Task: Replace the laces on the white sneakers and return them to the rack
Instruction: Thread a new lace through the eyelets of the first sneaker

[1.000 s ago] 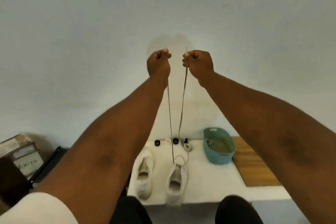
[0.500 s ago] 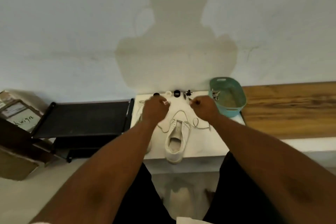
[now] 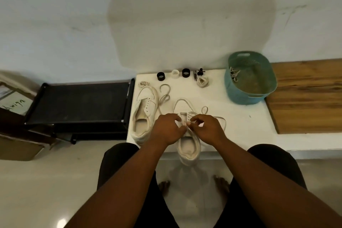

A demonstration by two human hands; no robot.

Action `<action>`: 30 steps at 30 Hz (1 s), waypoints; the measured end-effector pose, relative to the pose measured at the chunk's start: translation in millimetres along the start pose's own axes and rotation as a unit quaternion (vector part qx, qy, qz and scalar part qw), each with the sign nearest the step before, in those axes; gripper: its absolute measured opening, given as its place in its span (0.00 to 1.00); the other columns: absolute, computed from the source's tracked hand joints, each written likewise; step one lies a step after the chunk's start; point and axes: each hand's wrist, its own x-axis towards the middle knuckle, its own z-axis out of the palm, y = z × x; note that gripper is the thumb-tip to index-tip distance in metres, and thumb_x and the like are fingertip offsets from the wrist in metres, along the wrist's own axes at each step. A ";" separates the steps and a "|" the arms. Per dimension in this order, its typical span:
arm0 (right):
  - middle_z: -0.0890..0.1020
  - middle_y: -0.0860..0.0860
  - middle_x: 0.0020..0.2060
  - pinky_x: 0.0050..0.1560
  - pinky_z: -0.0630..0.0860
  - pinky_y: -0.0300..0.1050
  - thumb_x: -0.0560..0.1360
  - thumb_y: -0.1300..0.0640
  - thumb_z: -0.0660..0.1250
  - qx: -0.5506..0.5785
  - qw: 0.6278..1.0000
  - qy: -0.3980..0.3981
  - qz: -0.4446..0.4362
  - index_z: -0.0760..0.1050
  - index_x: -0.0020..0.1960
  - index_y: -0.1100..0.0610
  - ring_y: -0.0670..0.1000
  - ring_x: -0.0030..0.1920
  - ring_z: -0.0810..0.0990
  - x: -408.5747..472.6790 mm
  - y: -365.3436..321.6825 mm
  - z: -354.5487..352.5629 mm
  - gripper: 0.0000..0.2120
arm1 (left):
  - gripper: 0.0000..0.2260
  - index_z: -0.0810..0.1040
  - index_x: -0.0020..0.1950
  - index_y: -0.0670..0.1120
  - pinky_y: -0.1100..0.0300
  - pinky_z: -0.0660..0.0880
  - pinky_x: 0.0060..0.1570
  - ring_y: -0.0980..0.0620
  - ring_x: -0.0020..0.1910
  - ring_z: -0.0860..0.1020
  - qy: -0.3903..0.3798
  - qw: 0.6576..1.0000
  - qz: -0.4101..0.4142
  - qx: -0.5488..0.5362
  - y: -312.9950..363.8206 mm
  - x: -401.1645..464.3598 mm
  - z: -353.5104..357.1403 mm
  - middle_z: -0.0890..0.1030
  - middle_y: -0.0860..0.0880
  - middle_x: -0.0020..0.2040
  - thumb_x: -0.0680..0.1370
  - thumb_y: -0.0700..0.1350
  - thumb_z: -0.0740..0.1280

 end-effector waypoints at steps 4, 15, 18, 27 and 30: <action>0.83 0.42 0.42 0.48 0.74 0.37 0.75 0.41 0.72 -0.001 1.000 -0.015 -0.003 0.83 0.51 0.48 0.42 0.47 0.81 0.3 5.8 -2.8 0.12 | 0.10 0.83 0.51 0.53 0.58 0.78 0.44 0.61 0.39 0.81 0.017 0.994 -0.002 -0.106 -18.0 -1.2 3.5 0.83 0.55 0.39 0.76 0.58 0.73; 0.82 0.44 0.36 0.42 0.73 0.38 0.71 0.41 0.76 -0.006 1.000 0.018 0.004 0.80 0.47 0.46 0.42 0.40 0.79 27.8 -6.8 9.0 0.12 | 0.07 0.78 0.45 0.52 0.59 0.72 0.45 0.53 0.47 0.79 0.088 0.990 -0.053 -0.095 -25.9 33.3 18.5 0.82 0.53 0.45 0.80 0.52 0.69; 0.81 0.44 0.36 0.40 0.72 0.39 0.70 0.45 0.76 -0.009 1.000 0.013 0.021 0.80 0.45 0.47 0.42 0.39 0.79 32.1 -5.9 8.0 0.09 | 0.08 0.77 0.44 0.52 0.59 0.71 0.45 0.57 0.43 0.77 0.083 0.987 -0.051 -0.130 -30.8 36.0 20.3 0.80 0.56 0.42 0.81 0.52 0.68; 0.81 0.44 0.33 0.38 0.73 0.41 0.71 0.48 0.76 -0.008 1.000 0.000 0.015 0.79 0.40 0.49 0.44 0.36 0.79 36.0 -1.1 7.6 0.07 | 0.03 0.80 0.46 0.54 0.46 0.79 0.58 0.51 0.48 0.82 0.083 0.958 -0.081 -0.263 -27.5 35.5 24.6 0.84 0.53 0.46 0.79 0.51 0.70; 0.79 0.42 0.32 0.38 0.68 0.39 0.76 0.52 0.72 -0.008 1.000 -0.015 -0.005 0.78 0.38 0.48 0.42 0.35 0.77 37.7 -1.3 3.2 0.09 | 0.13 0.80 0.61 0.49 0.56 0.78 0.57 0.55 0.55 0.79 0.133 0.972 -0.013 -0.193 -21.0 31.1 15.2 0.82 0.53 0.57 0.77 0.48 0.73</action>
